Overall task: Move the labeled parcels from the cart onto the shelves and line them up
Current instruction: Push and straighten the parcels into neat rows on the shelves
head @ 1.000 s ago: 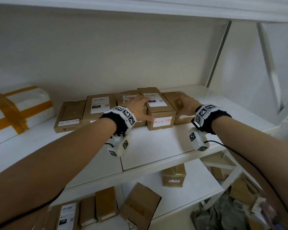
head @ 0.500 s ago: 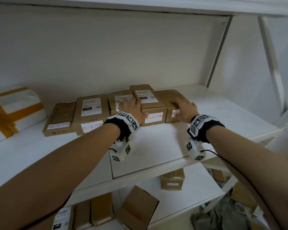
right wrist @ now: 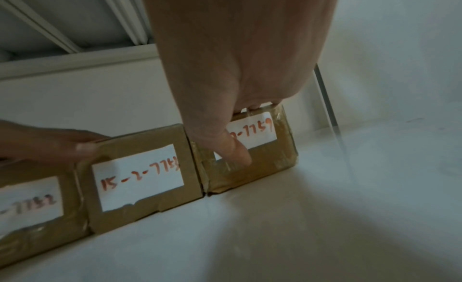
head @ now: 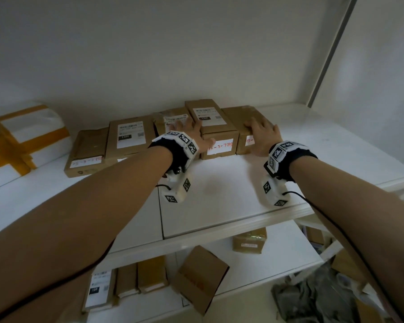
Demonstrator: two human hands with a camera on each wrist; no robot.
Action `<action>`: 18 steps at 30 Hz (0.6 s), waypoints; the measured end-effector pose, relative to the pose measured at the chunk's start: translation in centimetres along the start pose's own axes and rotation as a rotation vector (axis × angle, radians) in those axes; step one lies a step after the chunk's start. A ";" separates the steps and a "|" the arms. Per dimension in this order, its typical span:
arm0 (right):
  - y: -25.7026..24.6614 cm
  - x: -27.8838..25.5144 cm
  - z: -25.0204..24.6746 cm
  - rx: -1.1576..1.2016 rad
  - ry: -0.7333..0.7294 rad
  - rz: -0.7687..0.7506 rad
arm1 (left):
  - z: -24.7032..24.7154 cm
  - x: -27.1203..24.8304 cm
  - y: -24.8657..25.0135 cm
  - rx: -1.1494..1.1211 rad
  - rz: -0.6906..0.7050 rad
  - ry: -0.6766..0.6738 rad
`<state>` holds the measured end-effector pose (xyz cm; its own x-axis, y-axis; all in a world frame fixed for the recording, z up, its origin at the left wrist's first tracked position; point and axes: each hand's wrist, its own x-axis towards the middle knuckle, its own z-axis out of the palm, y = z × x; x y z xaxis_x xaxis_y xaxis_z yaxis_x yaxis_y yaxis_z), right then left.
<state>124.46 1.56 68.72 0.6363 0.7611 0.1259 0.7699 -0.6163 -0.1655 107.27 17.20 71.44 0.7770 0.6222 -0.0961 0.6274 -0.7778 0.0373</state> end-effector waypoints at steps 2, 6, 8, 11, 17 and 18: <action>-0.2 -0.3 -0.1 -0.038 -0.030 -0.005 | -1.0 -0.5 -0.3 -0.126 -0.005 -0.038; -1.4 -1.8 -0.1 0.025 0.071 -0.008 | -3.2 -2.3 -2.0 -0.344 0.002 0.033; -2.8 -3.4 0.2 0.123 0.147 0.009 | -3.6 -4.2 -2.7 -0.273 0.070 0.179; -5.3 -5.8 0.3 0.174 0.161 -0.025 | -3.4 -7.0 -3.0 -0.289 0.148 0.296; -10.8 -12.2 0.1 0.255 0.217 -0.078 | -0.7 -14.3 -3.3 -0.375 0.253 0.299; -11.8 -13.6 0.3 0.255 0.248 -0.088 | 0.0 -15.8 -3.7 -0.427 0.272 0.297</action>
<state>106.74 -1.43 68.72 0.5848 0.7176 0.3782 0.8052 -0.4570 -0.3779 92.71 10.23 72.78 0.8556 0.4513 0.2536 0.3207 -0.8466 0.4247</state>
